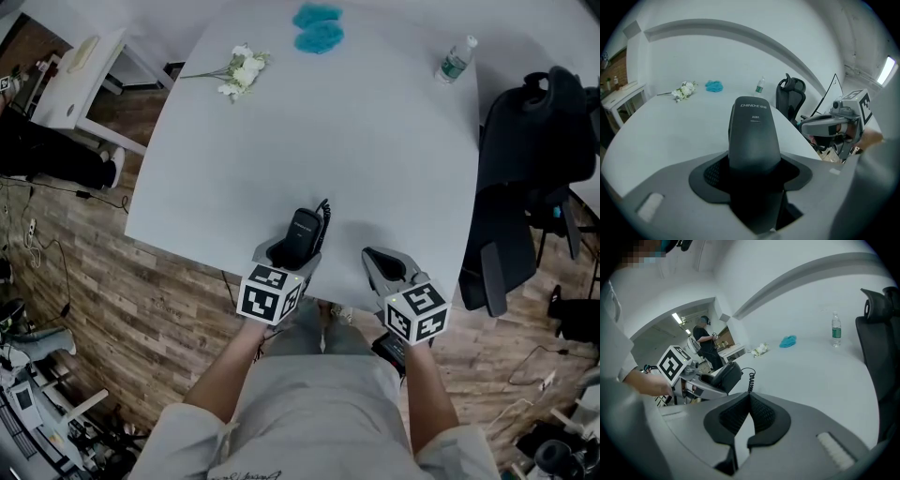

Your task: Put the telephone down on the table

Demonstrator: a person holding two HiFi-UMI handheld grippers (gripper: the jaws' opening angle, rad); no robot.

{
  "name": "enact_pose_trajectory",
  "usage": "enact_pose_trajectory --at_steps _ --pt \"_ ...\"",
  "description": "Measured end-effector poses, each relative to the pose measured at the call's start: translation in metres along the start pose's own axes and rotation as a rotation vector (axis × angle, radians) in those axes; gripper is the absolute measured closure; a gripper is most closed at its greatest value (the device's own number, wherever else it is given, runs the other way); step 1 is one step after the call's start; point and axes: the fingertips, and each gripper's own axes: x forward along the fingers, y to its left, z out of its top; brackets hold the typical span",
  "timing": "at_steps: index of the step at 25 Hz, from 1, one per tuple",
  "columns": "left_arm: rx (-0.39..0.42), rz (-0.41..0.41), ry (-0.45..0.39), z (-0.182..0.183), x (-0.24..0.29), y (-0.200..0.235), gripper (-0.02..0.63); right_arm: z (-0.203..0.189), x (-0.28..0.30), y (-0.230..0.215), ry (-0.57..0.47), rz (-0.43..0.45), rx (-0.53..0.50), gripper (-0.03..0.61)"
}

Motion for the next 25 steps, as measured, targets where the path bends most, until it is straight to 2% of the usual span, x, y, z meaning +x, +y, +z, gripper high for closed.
enact_pose_trajectory --at_steps 12,25 --pt "-0.009 0.023 0.057 -0.013 0.030 0.014 0.318 -0.017 0.003 -0.005 0.025 0.007 0.028 0.572" --pt "-0.020 0.085 0.075 -0.023 0.045 0.043 0.318 -0.027 0.008 -0.005 0.047 0.018 0.044 0.572"
